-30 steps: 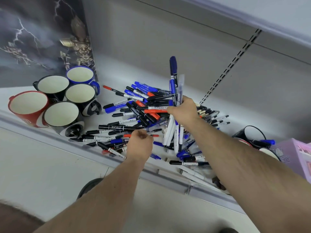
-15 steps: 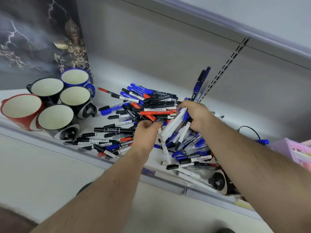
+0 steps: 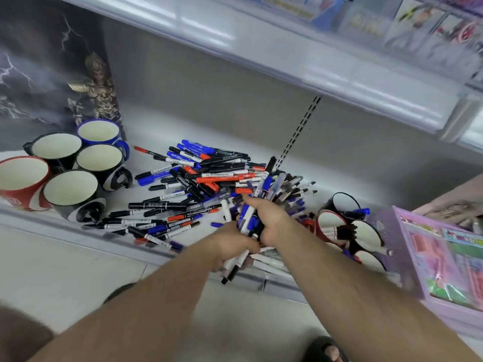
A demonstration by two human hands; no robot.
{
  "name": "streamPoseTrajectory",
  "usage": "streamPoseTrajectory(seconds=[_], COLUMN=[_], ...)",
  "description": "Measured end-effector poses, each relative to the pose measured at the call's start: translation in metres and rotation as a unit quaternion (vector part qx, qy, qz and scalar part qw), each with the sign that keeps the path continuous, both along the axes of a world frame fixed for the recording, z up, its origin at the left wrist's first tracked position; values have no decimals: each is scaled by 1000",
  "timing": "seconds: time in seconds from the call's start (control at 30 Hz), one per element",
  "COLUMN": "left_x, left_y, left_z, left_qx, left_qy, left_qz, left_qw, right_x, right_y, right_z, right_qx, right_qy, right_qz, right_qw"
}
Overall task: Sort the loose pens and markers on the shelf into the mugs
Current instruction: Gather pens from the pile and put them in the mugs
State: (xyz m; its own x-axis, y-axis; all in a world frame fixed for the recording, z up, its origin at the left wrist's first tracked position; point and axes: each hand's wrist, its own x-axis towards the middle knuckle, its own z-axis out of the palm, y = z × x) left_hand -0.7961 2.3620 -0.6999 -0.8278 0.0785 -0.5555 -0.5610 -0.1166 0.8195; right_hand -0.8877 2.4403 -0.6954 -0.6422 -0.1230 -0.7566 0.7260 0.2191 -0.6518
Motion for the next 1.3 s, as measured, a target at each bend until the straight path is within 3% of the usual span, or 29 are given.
streamPoseTrajectory(seconds=[0.27,0.5,0.63,0.83,0.93,1.13,1.3], left_x=[12,19,25,18,15,22,36], left_y=[-3,-3,-7,-11,-2,24,42], left_z=[-24,-40,-48,-26,0,48,89], left_qx=[-19,-67,-60,117,204,296,269], left_qy=[-106,-139,-151,-120,-94,-12,30], left_qz=[-13,-53,-2,182,182,169,135], left_qw=[994,987,987,969,957,940,953], right_x=[17,-1,-14,4,28,77,107], right_y=[2,18,29,59,76,108,126], right_z=[-23,-37,-36,25,70,123,139], right_qx=[-2,-8,-23,5,-16,-36,17], right_qy=[-62,-31,1,3,3,-11,-8], right_qz=[-13,-64,-94,48,108,202,270], right_qw=[998,997,995,999,994,979,963])
